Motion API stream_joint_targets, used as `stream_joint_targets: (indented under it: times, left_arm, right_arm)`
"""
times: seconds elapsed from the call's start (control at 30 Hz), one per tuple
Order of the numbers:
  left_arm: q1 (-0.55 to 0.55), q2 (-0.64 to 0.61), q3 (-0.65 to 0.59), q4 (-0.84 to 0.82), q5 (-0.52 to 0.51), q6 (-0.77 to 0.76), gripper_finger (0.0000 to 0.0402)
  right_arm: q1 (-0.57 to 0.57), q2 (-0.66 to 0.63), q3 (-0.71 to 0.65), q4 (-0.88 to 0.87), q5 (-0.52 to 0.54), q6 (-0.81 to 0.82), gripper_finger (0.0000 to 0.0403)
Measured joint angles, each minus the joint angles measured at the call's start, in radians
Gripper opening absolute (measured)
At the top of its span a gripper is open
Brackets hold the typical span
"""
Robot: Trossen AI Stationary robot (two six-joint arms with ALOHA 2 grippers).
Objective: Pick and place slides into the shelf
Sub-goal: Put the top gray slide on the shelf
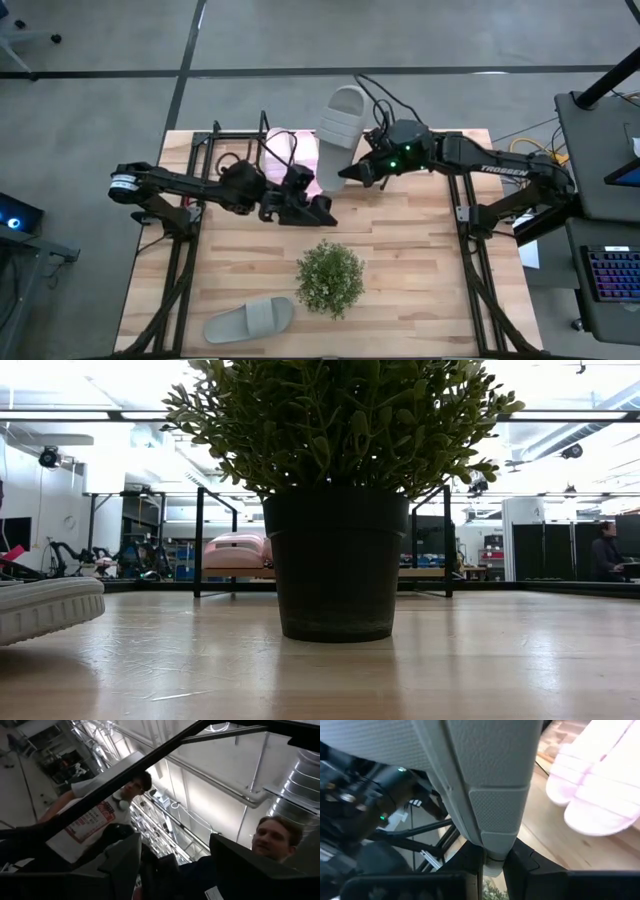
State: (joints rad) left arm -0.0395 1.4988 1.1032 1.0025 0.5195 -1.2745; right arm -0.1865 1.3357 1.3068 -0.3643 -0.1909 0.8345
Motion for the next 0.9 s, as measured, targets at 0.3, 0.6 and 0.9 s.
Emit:
stream_joint_targets:
  times: [0.3, 0.6, 0.9]
  left_arm:
    - [-0.035, -0.106, -0.157, -0.035, -0.200, -0.049, 0.0219]
    - [-0.182, -0.256, -0.402, -0.072, -0.911, -0.105, 0.0219]
    - [-0.255, -0.190, -0.359, -0.070, -1.340, -0.101, 0.0219]
  right_arm:
    - [-0.055, -0.001, 0.071, -0.086, -0.001, -0.055, 0.0037]
    - [-0.088, -0.005, 0.118, -0.070, 0.000, -0.085, 0.0037]
    - [-0.088, -0.005, 0.129, -0.048, 0.000, -0.088, 0.0037]
